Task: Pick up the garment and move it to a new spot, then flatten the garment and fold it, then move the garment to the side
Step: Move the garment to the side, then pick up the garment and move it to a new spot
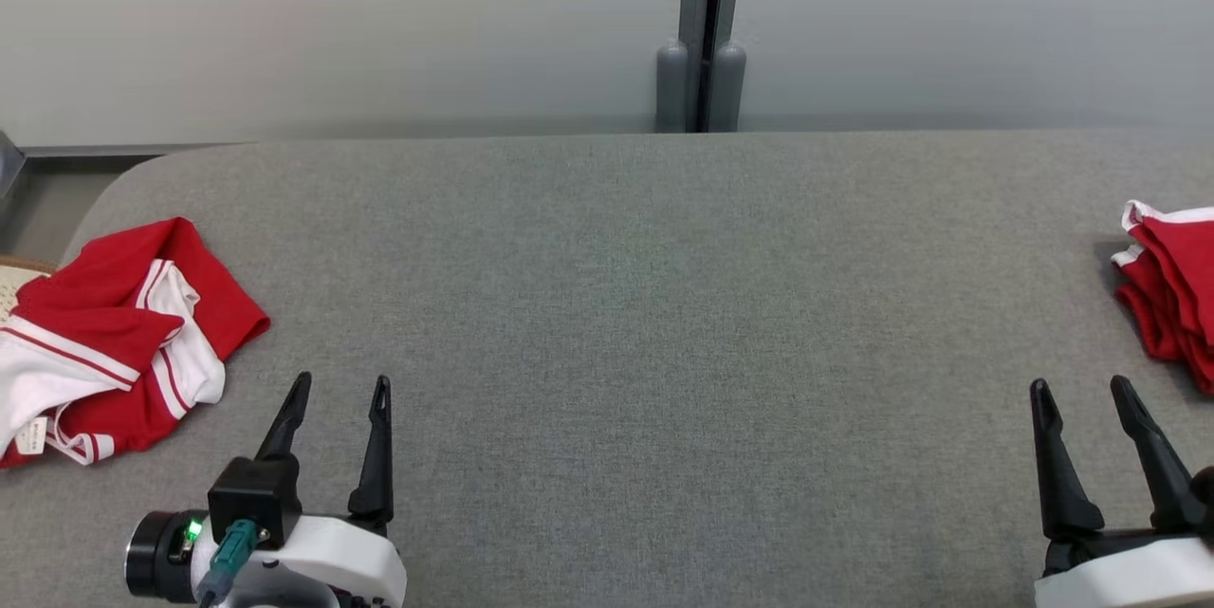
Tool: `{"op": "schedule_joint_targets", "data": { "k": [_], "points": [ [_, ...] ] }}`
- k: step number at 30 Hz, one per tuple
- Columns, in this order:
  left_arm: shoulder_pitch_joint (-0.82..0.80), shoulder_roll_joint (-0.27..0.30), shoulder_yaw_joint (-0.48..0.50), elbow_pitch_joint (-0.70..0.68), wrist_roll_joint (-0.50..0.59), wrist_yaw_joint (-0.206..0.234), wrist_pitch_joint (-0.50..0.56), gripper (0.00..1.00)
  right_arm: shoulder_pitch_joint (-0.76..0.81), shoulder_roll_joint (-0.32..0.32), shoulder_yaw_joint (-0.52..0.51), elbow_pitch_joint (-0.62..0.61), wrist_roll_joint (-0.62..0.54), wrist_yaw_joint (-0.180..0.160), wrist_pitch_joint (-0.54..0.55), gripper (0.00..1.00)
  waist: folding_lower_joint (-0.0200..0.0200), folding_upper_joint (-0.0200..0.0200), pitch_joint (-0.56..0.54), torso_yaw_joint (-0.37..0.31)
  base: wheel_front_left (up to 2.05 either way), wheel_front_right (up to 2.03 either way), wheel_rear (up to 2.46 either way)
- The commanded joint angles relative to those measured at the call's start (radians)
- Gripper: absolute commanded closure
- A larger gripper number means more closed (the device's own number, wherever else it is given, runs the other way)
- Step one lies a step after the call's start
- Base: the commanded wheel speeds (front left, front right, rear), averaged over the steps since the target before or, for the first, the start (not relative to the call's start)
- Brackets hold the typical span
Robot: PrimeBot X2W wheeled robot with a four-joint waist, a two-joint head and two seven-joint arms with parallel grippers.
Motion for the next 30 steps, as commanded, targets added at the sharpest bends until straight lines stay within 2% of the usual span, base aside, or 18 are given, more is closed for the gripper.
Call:
{"op": "schedule_joint_targets", "data": {
  "k": [1, 7, 30],
  "points": [
    [0.017, 0.011, -0.002, 0.008, -0.005, -0.005, 0.003, 0.0, 0.022, 0.006, -0.007, -0.011, -0.009, 0.0, 0.01, 0.0, 0.0, -0.0001, -0.03, 0.0, 0.0, 0.0, 0.0],
    [0.042, 0.02, -0.008, 0.019, -0.016, -0.012, 0.01, 0.0, 0.069, 0.024, -0.011, -0.038, -0.02, 0.0, 0.04, 0.0, 0.0, -0.0001, -0.062, 0.008, 0.0, 0.0, 0.0],
    [0.013, 0.017, -0.017, 0.041, -0.037, -0.001, 0.002, 0.0, 0.093, 0.038, -0.021, -0.067, -0.034, 0.0, 0.065, 0.0, 0.0, -0.0001, -0.085, 0.029, 0.0, 0.0, 0.0]
  ]
}}
